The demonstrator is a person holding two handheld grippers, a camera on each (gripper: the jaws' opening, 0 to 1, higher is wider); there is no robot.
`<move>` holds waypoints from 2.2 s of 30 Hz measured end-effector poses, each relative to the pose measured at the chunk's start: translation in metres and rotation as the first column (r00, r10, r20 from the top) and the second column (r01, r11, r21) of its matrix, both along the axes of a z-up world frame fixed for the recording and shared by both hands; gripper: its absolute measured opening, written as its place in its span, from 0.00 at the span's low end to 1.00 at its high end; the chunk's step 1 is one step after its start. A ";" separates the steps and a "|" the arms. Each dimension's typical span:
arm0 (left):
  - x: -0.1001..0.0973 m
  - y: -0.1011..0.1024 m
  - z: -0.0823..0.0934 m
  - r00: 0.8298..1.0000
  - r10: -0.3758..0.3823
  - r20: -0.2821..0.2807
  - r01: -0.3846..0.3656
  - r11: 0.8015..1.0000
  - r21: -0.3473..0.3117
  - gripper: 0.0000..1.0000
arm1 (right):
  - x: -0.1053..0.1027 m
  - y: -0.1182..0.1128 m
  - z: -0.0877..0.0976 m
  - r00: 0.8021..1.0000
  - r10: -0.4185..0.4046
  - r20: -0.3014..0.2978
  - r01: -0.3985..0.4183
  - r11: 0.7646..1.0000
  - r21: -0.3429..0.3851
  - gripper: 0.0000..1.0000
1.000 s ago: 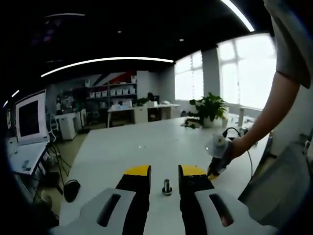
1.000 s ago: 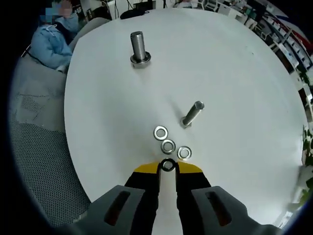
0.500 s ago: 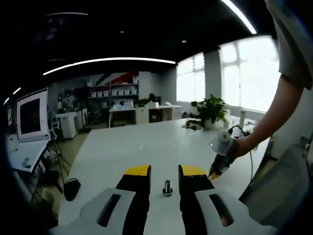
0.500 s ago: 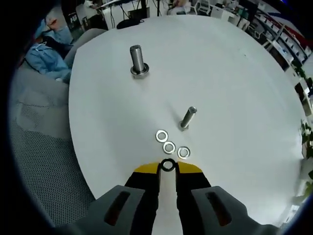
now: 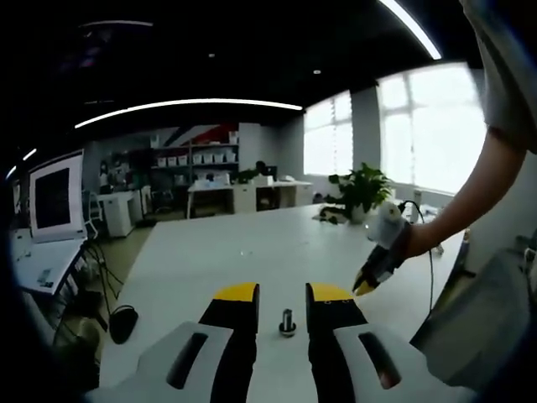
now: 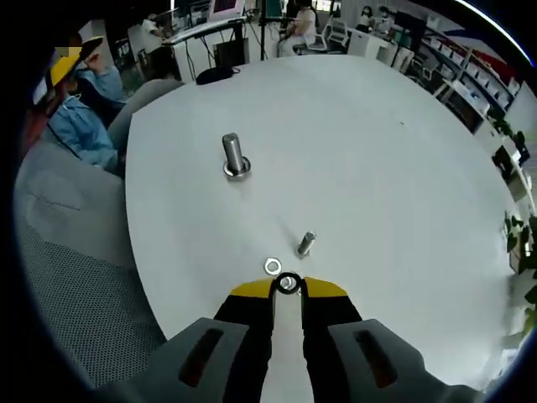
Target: Place the washer onto the threaded stud by aligning its center hole with the stud, sliding it down to the base, and recovering from edge contact or off-axis alignment until the washer reaches the visible bottom stop.
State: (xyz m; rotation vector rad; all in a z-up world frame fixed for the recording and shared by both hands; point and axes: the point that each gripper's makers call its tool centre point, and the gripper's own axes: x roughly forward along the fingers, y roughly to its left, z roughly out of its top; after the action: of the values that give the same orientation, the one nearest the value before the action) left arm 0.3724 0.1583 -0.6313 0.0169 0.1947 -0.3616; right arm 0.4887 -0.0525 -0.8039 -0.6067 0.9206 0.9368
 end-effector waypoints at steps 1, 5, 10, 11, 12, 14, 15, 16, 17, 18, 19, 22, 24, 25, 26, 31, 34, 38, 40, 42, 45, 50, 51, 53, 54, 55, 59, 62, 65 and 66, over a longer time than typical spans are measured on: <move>0.000 0.000 0.000 1.000 -0.001 -0.001 0.001 1.000 0.000 0.20 | 0.000 0.001 0.002 1.000 0.002 0.002 -0.002 1.000 0.001 0.13; 0.000 -0.001 0.000 1.000 -0.005 0.000 0.005 1.000 0.004 0.20 | 0.005 0.004 0.004 1.000 0.011 0.017 -0.011 1.000 0.000 0.13; 0.000 -0.001 -0.001 1.000 -0.005 -0.002 0.005 1.000 0.003 0.20 | 0.010 0.008 0.010 1.000 0.015 0.027 -0.015 1.000 0.004 0.13; 0.000 0.000 0.000 1.000 -0.004 0.000 0.004 1.000 0.005 0.20 | 0.011 0.009 0.009 0.999 0.021 0.028 -0.021 1.000 -0.002 0.13; 0.000 -0.001 0.000 1.000 -0.005 0.000 0.005 1.000 0.005 0.20 | 0.011 0.010 0.009 0.999 0.026 0.030 -0.026 1.000 -0.008 0.13; 0.000 -0.001 -0.001 1.000 -0.005 -0.002 0.005 1.000 0.005 0.20 | 0.013 0.011 0.009 0.999 0.032 0.032 -0.032 0.999 -0.014 0.13; 0.000 -0.001 -0.001 1.000 -0.007 -0.003 0.007 1.000 0.006 0.20 | 0.014 0.012 0.010 0.999 0.033 0.032 -0.033 0.999 -0.016 0.13; -0.001 -0.002 -0.001 1.000 -0.010 -0.002 0.010 1.000 0.008 0.20 | 0.015 0.013 0.010 0.999 0.034 0.033 -0.033 0.999 -0.017 0.13; -0.001 -0.003 -0.001 1.000 -0.015 -0.003 0.015 1.000 0.014 0.20 | 0.015 0.014 0.009 0.999 0.034 0.032 -0.034 0.999 -0.018 0.13; -0.001 -0.004 -0.002 1.000 -0.018 -0.006 0.018 1.000 0.016 0.20 | 0.016 0.015 0.009 0.999 0.036 0.031 -0.035 0.999 -0.020 0.13; -0.001 -0.004 -0.002 1.000 -0.020 -0.005 0.020 1.000 0.018 0.20 | 0.017 0.016 0.009 0.999 0.038 0.032 -0.038 0.999 -0.022 0.13; -0.001 -0.004 -0.002 1.000 -0.018 -0.004 0.018 1.000 0.016 0.20 | 0.021 0.018 0.007 0.998 0.045 0.033 -0.043 0.999 -0.033 0.13; -0.001 -0.003 -0.002 1.000 -0.016 -0.006 0.016 1.000 0.015 0.20 | 0.024 0.018 0.004 0.998 0.050 0.033 -0.049 0.998 -0.045 0.13; -0.001 -0.003 -0.002 1.000 -0.016 -0.006 0.016 1.000 0.013 0.20 | 0.025 0.019 0.003 0.998 0.049 0.029 -0.048 0.998 -0.046 0.13; -0.001 -0.003 -0.002 1.000 -0.015 -0.005 0.015 1.000 0.012 0.20 | 0.026 0.019 0.003 0.998 0.049 0.027 -0.048 0.998 -0.048 0.13; -0.001 -0.002 -0.002 1.000 -0.013 -0.006 0.013 1.000 0.011 0.19 | 0.027 0.023 -0.004 0.998 0.061 0.015 -0.060 0.996 -0.070 0.13; -0.001 -0.001 -0.002 1.000 -0.010 -0.007 0.010 1.000 0.008 0.19 | 0.027 0.024 -0.006 0.997 0.072 0.021 -0.070 0.994 -0.086 0.13; -0.001 -0.001 -0.002 1.000 -0.008 -0.007 0.008 1.000 0.004 0.19 | 0.030 0.022 -0.008 0.998 0.057 0.012 -0.055 0.994 -0.096 0.14; -0.001 -0.001 -0.002 1.000 -0.009 -0.006 0.009 1.000 0.003 0.19 | 0.031 0.022 -0.009 0.999 0.051 0.009 -0.050 0.994 -0.099 0.14; -0.002 -0.001 -0.001 1.000 -0.009 -0.005 0.009 1.000 0.000 0.19 | 0.030 0.021 -0.012 0.999 0.050 -0.003 -0.050 0.993 -0.102 0.14; -0.002 -0.001 -0.001 1.000 -0.009 -0.005 0.009 1.000 -0.004 0.19 | 0.028 0.022 -0.012 0.999 0.053 -0.010 -0.054 0.993 -0.106 0.14; -0.001 -0.001 -0.002 1.000 -0.010 -0.006 0.010 1.000 -0.007 0.19 | 0.026 0.022 -0.016 0.998 0.060 -0.027 -0.063 0.991 -0.119 0.14; -0.001 -0.001 -0.002 1.000 -0.009 -0.005 0.009 1.000 -0.007 0.19 | 0.026 0.022 -0.017 0.998 0.061 -0.025 -0.064 0.991 -0.121 0.14; -0.001 -0.001 -0.002 1.000 -0.010 -0.006 0.010 1.000 -0.009 0.19 | 0.026 0.021 -0.017 0.998 0.053 -0.033 -0.056 0.991 -0.121 0.14; -0.001 -0.001 -0.002 1.000 -0.010 -0.006 0.010 1.000 -0.010 0.19 | 0.027 0.021 -0.018 0.998 0.052 -0.033 -0.056 0.991 -0.122 0.14; -0.001 0.000 -0.002 1.000 -0.009 -0.007 0.009 1.000 -0.010 0.19 | 0.028 0.020 -0.019 0.998 0.052 -0.033 -0.055 0.990 -0.127 0.14; -0.001 0.000 -0.002 1.000 -0.010 -0.009 0.010 1.000 -0.013 0.19 | 0.027 0.020 -0.021 0.998 0.051 -0.036 -0.055 0.990 -0.130 0.14; -0.001 0.000 -0.002 1.000 -0.010 -0.010 0.010 1.000 -0.011 0.19 | 0.026 0.022 -0.023 0.997 0.068 -0.033 -0.072 0.988 -0.136 0.14; -0.001 0.000 -0.002 1.000 -0.010 -0.009 0.009 1.000 -0.010 0.19 | 0.026 0.021 -0.025 0.997 0.075 -0.029 -0.079 0.986 -0.145 0.14; -0.001 0.000 -0.002 1.000 -0.009 -0.009 0.009 1.000 -0.012 0.19 | 0.026 0.021 -0.025 0.997 0.075 -0.029 -0.079 0.986 -0.144 0.14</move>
State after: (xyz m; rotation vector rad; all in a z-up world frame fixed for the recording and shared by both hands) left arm 0.3712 0.1587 -0.6335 0.0047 0.2011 -0.3717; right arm 0.5146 -0.0312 -0.8289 -0.7613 0.9981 0.9531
